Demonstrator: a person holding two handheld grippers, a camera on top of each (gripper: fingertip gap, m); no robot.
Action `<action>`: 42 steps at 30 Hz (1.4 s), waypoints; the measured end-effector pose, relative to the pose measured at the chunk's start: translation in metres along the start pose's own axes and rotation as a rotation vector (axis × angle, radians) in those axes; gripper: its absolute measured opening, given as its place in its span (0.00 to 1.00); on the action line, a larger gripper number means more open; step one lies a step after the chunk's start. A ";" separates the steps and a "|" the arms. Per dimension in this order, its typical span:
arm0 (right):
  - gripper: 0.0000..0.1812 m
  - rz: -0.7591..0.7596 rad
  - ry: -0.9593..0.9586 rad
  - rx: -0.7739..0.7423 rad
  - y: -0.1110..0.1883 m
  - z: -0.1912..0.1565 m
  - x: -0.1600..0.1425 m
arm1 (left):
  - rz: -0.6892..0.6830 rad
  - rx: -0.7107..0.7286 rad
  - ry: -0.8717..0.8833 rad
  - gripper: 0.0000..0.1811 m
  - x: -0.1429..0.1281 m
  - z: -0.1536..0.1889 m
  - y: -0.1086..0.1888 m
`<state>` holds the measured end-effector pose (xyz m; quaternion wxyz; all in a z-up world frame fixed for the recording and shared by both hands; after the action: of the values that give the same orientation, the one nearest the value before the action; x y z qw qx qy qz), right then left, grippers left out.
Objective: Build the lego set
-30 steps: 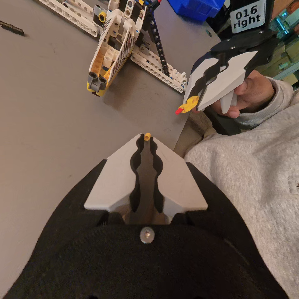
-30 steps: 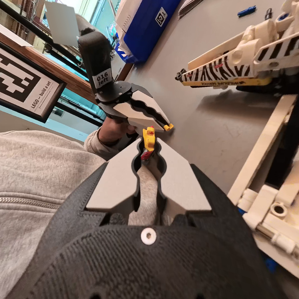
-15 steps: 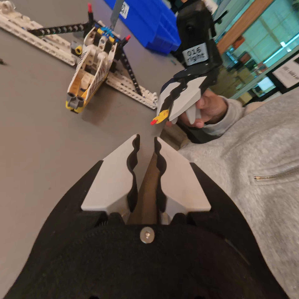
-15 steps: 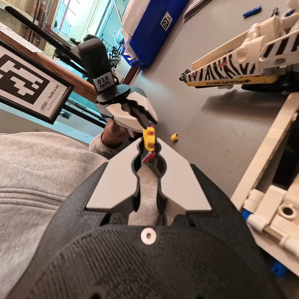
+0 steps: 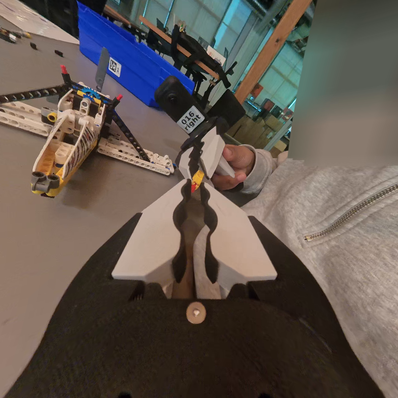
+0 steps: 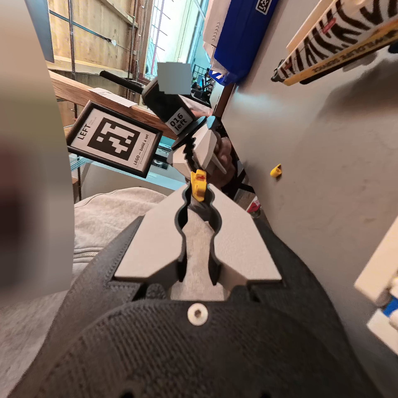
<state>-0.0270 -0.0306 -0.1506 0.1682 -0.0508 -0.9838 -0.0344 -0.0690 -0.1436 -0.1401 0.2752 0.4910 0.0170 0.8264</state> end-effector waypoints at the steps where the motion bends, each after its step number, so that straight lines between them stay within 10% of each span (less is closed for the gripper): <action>1: 0.06 0.002 -0.005 0.006 0.000 0.001 0.000 | -0.004 -0.014 0.025 0.03 -0.001 -0.001 0.000; 8: 0.16 0.003 0.106 -0.094 0.005 0.001 0.002 | 0.056 -0.119 0.288 0.02 -0.004 -0.016 0.003; 15: 0.19 -0.024 0.806 -0.757 0.015 -0.019 0.009 | 0.081 -0.185 0.481 0.02 -0.012 -0.029 0.006; 24: 0.10 -0.375 1.386 -1.038 -0.015 -0.014 0.008 | 0.014 -0.199 0.538 0.02 -0.012 -0.030 -0.001; 42: 0.06 -0.472 1.341 -1.032 -0.008 -0.002 0.018 | 0.032 -0.164 0.548 0.03 -0.009 -0.036 0.008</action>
<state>-0.0448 -0.0375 -0.1433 0.6554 0.1151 -0.5244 -0.5313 -0.0985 -0.1455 -0.1633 0.2860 0.2257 0.0162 0.9311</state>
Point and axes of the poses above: each gripper's, where its closed fingertips meet, y back along the fingers, x out of its top, z = x × y across the jaws, the point moved 6 cm from there along y, back along the fingers, and after that the axes turned 15 degrees about -z, right-handed, at the moved point
